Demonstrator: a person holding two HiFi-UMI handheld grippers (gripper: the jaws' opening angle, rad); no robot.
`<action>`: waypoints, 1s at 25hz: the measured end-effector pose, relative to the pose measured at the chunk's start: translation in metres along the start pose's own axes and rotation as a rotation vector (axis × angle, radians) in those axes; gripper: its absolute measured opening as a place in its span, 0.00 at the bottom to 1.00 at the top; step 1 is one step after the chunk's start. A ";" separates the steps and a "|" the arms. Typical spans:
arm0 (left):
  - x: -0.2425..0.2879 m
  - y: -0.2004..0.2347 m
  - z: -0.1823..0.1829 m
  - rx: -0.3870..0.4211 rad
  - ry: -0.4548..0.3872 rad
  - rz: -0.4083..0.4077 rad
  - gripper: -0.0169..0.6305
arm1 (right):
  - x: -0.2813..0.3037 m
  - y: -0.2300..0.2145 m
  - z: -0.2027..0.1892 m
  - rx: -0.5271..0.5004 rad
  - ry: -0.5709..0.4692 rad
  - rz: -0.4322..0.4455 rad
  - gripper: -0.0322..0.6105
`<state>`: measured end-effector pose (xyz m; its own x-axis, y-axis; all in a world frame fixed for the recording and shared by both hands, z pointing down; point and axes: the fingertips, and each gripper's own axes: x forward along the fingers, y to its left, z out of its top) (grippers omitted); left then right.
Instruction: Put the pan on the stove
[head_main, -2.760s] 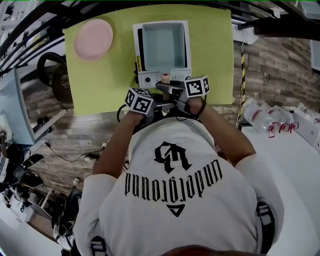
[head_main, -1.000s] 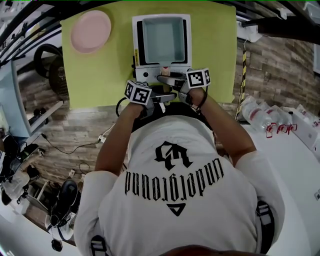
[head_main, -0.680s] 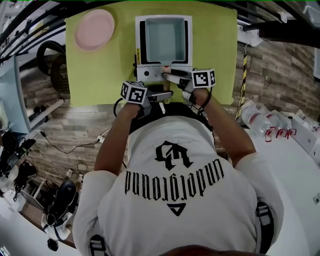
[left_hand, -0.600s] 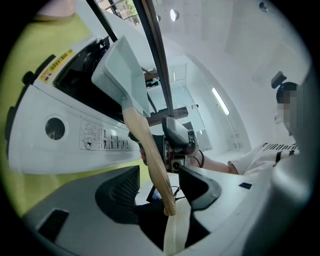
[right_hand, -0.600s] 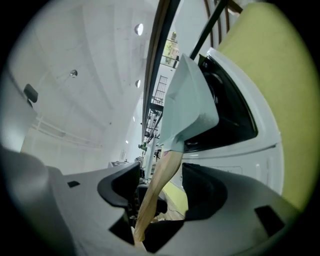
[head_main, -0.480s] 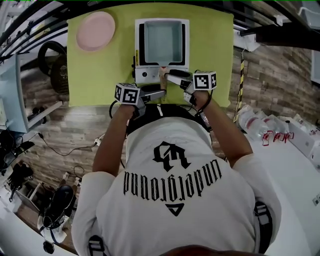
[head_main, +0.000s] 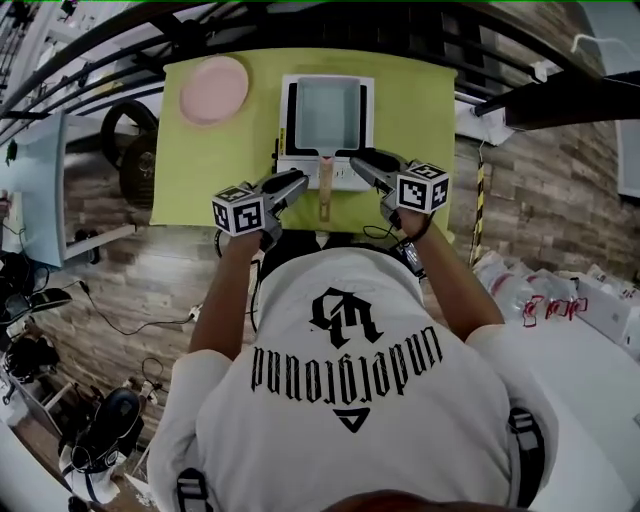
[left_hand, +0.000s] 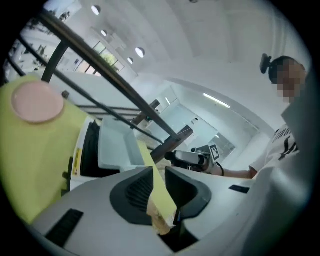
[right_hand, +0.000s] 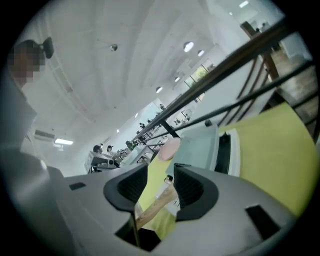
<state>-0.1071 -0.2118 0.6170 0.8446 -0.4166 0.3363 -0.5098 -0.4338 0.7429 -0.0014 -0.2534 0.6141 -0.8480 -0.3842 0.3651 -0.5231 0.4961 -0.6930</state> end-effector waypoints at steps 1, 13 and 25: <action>-0.002 -0.010 0.012 0.036 -0.037 0.003 0.13 | -0.005 0.009 0.011 -0.058 -0.019 -0.006 0.31; -0.019 -0.129 0.093 0.446 -0.307 0.086 0.03 | -0.082 0.115 0.094 -0.396 -0.244 0.080 0.06; -0.045 -0.165 0.090 0.523 -0.297 0.082 0.03 | -0.090 0.139 0.092 -0.418 -0.295 0.129 0.05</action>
<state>-0.0755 -0.1927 0.4271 0.7557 -0.6378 0.1486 -0.6478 -0.6947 0.3128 0.0099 -0.2211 0.4276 -0.8793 -0.4723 0.0606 -0.4562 0.7991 -0.3916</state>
